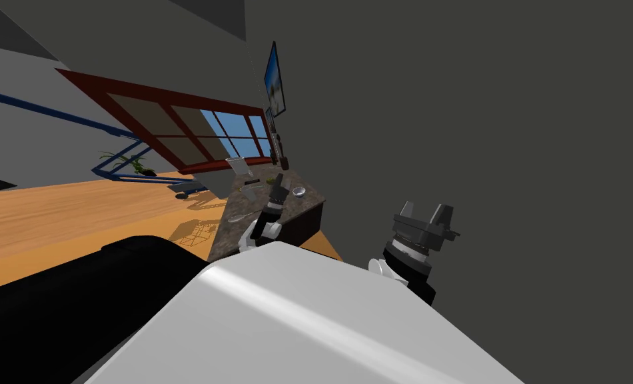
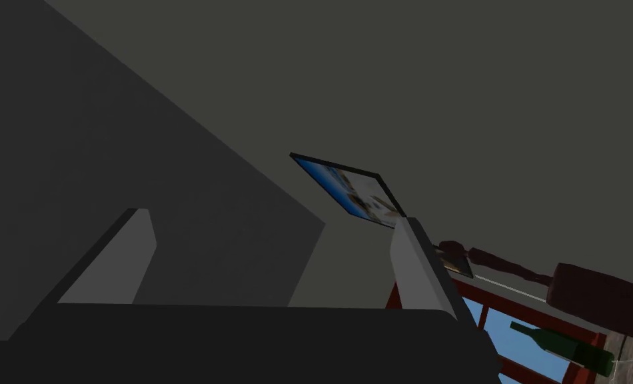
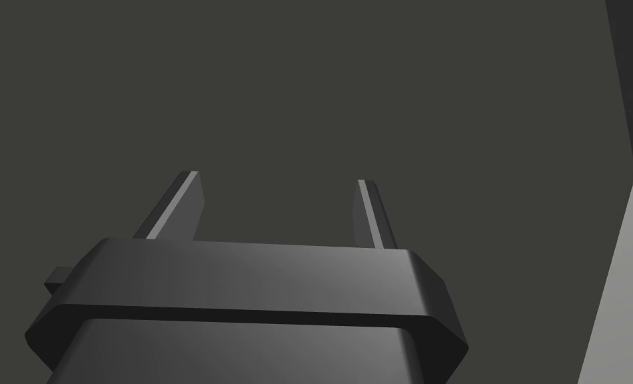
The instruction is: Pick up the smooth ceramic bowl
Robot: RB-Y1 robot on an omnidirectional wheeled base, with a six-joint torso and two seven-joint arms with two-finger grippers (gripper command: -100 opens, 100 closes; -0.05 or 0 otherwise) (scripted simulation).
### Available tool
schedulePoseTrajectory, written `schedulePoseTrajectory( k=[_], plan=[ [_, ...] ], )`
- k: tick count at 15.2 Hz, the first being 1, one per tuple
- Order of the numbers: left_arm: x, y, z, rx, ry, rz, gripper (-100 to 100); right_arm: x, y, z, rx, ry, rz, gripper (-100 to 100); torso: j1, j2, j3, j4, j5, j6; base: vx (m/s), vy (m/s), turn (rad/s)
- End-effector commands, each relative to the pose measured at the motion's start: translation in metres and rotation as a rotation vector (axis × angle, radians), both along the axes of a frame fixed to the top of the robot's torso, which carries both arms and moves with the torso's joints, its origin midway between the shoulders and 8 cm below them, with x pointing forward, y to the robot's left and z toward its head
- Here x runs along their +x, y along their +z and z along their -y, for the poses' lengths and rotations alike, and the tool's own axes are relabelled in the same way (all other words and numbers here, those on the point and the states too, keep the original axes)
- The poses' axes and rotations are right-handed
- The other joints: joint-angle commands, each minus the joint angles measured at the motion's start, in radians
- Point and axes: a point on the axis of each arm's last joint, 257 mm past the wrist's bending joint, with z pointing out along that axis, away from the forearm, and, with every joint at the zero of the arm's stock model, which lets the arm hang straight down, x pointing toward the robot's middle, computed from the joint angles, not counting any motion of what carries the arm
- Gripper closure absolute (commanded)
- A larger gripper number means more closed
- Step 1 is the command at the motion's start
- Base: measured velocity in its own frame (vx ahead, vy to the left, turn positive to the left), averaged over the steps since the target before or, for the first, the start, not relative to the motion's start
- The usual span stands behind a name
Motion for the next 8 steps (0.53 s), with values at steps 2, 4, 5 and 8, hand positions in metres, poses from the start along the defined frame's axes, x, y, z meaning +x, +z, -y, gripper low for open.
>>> schedulePoseTrajectory(
  k=[2, 4, 5, 8],
  plan=[
    [0.020, -0.010, 0.006, -0.002, -0.028, -0.044, -100, 0.000, 0.000, 0.000, 0.000, 0.000, 0.000, 0, 0.000, 0.000, 0.000, 0.000, 0.000, 0.000, -0.068, 0.027, 0.006],
    [0.035, -0.019, 0.009, -0.004, -0.046, -0.077, -100, 0.000, 0.000, 0.000, 0.000, 0.000, 0.000, 0, 0.001, -0.001, -0.001, 0.000, 0.000, 0.000, -0.053, 0.031, 0.006],
    [0.050, -0.029, 0.013, -0.005, -0.063, -0.116, -100, 0.000, 0.000, 0.000, 0.000, 0.000, 0.000, 0, 0.001, -0.001, -0.001, 0.000, 0.000, 0.000, -0.052, 0.037, 0.009],
    [0.067, -0.037, 0.017, -0.005, -0.080, -0.153, -100, 0.000, 0.000, 0.000, 0.000, 0.000, 0.000, 0, 0.001, -0.002, -0.001, 0.000, 0.000, 0.000, -0.049, 0.033, 0.002]
  ],
)
